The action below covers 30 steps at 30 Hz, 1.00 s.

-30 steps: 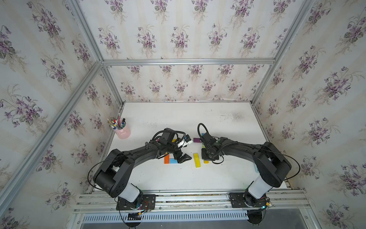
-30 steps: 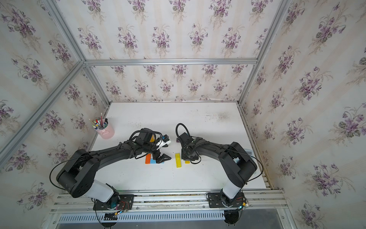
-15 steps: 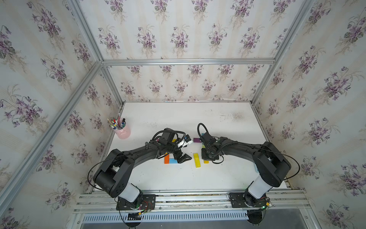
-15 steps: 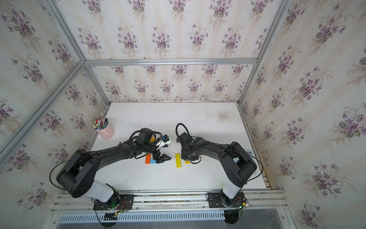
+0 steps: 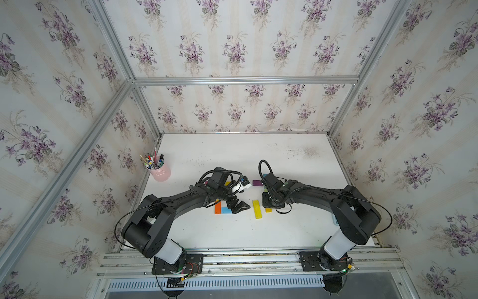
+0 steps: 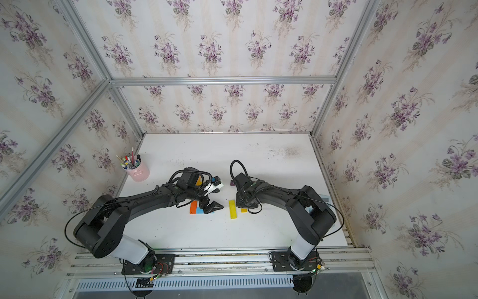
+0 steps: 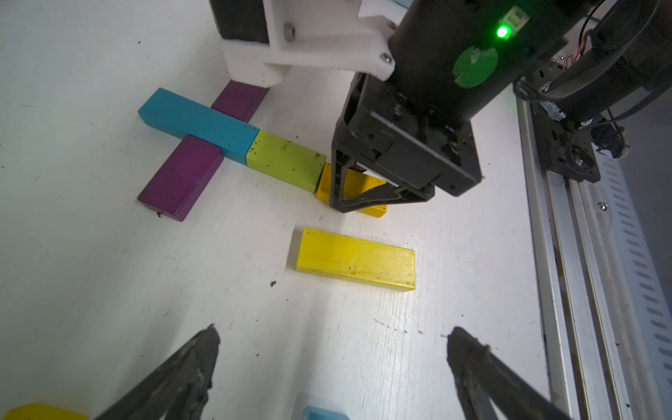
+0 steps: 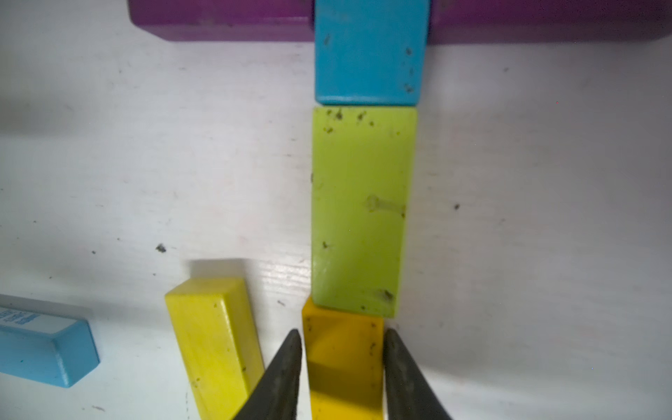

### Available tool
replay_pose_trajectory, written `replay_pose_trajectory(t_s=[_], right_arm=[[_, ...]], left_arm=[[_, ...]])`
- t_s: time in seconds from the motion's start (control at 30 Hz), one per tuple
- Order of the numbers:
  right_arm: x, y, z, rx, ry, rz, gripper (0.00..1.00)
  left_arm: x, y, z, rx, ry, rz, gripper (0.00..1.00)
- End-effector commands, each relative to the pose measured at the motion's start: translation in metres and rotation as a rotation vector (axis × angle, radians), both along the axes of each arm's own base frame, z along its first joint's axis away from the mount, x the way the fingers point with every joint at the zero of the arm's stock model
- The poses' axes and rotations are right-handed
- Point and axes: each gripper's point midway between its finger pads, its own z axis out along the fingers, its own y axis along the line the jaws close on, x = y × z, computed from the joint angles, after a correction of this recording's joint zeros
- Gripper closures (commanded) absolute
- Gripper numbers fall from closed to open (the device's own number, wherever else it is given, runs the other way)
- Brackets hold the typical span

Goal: Assemble the letter t with building blocks
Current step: Assemble the building block at the center of the board.

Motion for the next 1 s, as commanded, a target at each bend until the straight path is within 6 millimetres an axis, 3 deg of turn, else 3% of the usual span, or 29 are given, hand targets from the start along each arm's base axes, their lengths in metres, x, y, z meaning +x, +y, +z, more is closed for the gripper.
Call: replay_pose_trajectory(t_s=[0.0,0.97], right_arm=[[-0.0047,-0.0077,-0.0037,-0.029,0.016,-0.017,0.61],[0.0011,-0.0092,-0.0020,-0.043,-0.008,-0.023,0.70]], left_arm=[[0.0002,-0.0035,0.0061,-0.020,-0.017,-0.022,0.00],[-0.0011,-0.0050,0.0052,-0.024,-0.003,-0.032,0.00]])
